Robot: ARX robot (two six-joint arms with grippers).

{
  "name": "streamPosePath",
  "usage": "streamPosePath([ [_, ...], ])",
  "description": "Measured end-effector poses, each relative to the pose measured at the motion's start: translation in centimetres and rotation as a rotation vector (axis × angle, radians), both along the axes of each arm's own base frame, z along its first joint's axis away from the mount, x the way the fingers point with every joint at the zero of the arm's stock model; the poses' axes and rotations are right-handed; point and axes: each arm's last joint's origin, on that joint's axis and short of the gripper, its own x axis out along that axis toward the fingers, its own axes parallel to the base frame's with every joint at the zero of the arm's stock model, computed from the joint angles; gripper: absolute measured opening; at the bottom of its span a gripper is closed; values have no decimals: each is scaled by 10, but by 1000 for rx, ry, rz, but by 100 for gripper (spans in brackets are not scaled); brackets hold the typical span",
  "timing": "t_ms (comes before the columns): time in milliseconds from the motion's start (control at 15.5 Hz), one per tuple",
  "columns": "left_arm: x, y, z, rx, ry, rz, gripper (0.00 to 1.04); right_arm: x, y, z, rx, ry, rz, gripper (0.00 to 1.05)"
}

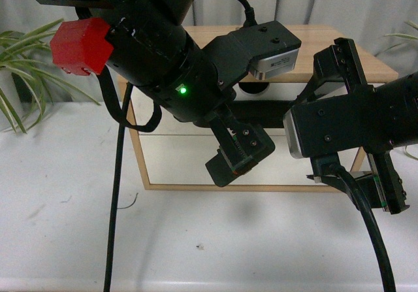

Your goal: Pull drawer

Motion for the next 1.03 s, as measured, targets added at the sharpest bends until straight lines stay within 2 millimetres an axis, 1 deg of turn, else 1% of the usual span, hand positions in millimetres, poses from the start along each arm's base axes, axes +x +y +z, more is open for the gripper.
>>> streamPosePath([
  [194, 0, -5, -9, -3, 9, -9, 98, 3, 3, -12, 5, 30, -9, 98],
  [516, -4, -8, -18, -17, 10, -16, 98, -3, 4, -19, 8, 50, -14, 98],
  [774, -10, -11, -23, -38, 15, -38, 98, -14, 3, -23, 7, 51, -18, 98],
  [1032, -29, -13, -24, -52, 7, -56, 98, -31, 2, -23, 6, 66, -40, 98],
])
